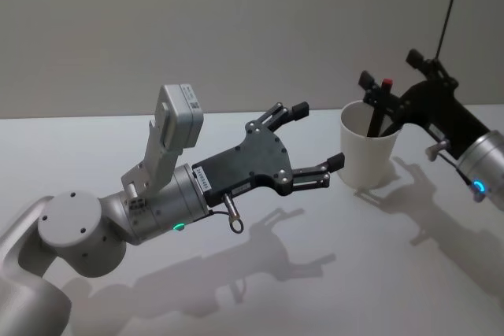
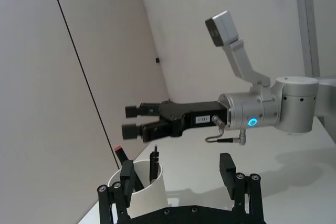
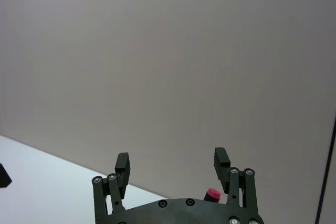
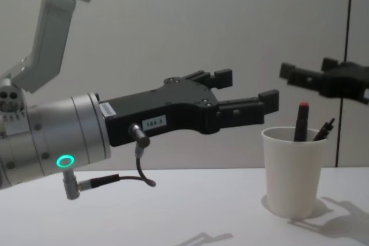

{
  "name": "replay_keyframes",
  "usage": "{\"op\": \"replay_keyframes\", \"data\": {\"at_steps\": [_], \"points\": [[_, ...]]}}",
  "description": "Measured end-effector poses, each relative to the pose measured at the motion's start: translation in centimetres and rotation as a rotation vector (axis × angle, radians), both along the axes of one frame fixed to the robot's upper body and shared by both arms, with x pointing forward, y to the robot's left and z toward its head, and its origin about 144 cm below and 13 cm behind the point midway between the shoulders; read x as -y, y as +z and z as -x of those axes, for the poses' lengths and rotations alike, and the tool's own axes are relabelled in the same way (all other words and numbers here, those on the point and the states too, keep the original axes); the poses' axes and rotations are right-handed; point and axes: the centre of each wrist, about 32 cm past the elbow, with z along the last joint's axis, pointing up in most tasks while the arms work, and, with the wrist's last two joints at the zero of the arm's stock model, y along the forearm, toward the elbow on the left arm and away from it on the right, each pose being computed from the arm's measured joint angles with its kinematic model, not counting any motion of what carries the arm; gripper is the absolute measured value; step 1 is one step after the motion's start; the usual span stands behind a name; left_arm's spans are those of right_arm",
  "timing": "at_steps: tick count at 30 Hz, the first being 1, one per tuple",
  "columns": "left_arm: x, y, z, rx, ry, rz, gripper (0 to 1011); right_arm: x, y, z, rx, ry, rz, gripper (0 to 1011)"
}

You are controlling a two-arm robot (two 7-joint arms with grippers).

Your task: Place the pen into the pen holder.

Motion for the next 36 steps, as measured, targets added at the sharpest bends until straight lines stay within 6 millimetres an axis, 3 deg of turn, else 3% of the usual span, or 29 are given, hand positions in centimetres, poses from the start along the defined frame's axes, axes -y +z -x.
{"op": "replay_keyframes", "data": {"at_steps": [18,36], "points": [[0.2,-0.1,0.3,-0.008,0.05,-0.003,1001,0.4,0.2,1.8,0.005,-0.047,-0.03,1001],[0.9,-0.4,1.6,-0.03,0.271,-0.027,1001,-1.0,-1.3,6.5,-0.099,-0.164,0.034,1001]]}}
